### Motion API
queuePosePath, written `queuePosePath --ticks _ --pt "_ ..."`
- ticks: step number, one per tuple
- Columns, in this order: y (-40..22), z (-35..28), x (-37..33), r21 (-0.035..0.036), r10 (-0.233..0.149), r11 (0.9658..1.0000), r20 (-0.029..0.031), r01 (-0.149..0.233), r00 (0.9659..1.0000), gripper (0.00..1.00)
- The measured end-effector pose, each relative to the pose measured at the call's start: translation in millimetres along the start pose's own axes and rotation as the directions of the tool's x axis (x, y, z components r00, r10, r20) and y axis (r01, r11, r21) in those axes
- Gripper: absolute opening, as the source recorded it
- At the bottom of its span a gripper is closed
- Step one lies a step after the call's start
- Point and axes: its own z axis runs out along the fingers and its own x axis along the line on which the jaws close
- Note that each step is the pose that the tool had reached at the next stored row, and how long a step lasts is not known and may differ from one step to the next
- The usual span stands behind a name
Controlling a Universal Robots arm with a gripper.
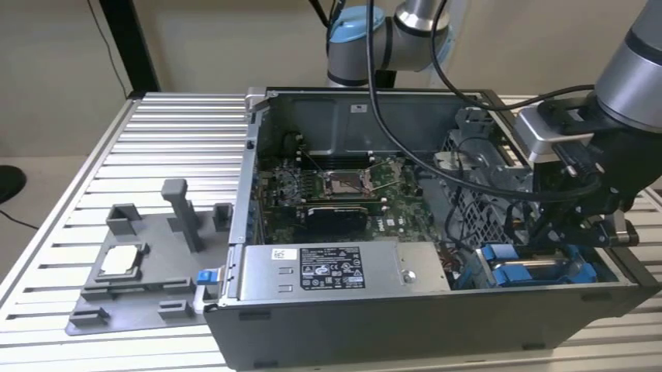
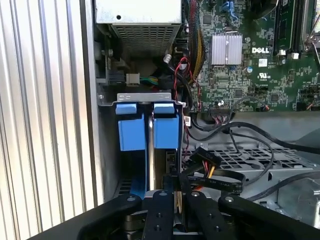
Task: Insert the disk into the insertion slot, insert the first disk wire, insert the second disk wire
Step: 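Insert the second disk wire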
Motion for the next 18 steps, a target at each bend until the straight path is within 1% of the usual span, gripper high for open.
queuePosePath --ticks 11,18 --pt "0.2 2.8 0.1 0.0049 0.0 1.0 0.0002 0.0 1.0 0.0" --pt "0.8 6.8 0.3 0.0086 0.0 1.0 -0.0006 0.0 1.0 0.0"
